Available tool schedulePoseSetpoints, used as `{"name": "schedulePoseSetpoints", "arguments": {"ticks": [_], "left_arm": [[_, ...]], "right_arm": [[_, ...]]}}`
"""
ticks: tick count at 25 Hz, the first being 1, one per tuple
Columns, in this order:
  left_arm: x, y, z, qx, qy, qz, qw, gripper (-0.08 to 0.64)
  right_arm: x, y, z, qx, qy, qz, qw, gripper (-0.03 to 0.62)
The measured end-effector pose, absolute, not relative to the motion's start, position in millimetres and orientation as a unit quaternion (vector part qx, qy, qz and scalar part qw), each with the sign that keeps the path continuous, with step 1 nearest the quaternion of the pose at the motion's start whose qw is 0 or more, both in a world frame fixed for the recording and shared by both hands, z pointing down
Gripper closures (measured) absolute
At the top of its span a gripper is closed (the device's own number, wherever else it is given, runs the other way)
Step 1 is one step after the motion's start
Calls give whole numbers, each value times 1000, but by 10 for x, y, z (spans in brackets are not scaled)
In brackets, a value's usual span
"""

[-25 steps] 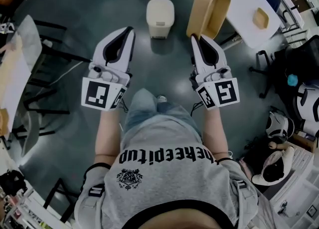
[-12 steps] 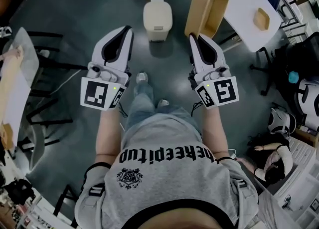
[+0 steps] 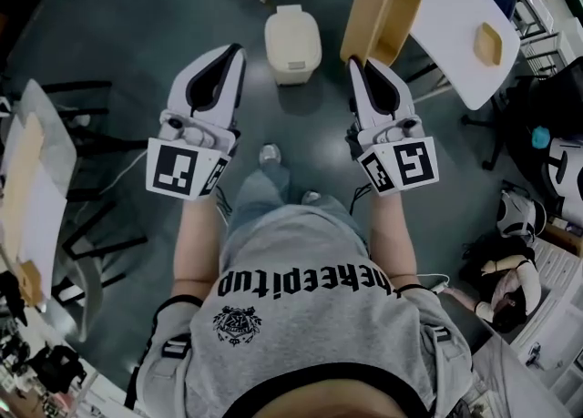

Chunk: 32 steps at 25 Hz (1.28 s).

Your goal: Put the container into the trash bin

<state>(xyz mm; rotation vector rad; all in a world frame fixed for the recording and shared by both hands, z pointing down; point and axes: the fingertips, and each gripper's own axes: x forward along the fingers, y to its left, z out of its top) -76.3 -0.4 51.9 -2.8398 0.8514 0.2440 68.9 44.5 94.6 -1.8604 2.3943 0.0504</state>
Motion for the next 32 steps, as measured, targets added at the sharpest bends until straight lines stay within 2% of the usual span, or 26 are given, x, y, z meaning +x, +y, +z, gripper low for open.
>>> {"name": "schedulePoseSetpoints", "arguments": {"ticks": [9, 17, 32], "left_arm": [[-890, -776, 716, -961, 252, 85, 73, 546], [-893, -1050, 747, -968, 224, 93, 69, 546], [-409, -1366, 974, -979, 182, 71, 58, 543]], "right_arm": [[517, -248, 1114, -638, 769, 17, 47, 564], [472, -391, 1116, -659, 751, 23, 32, 564], [794, -593, 1392, -678, 735, -10, 15, 563]]}}
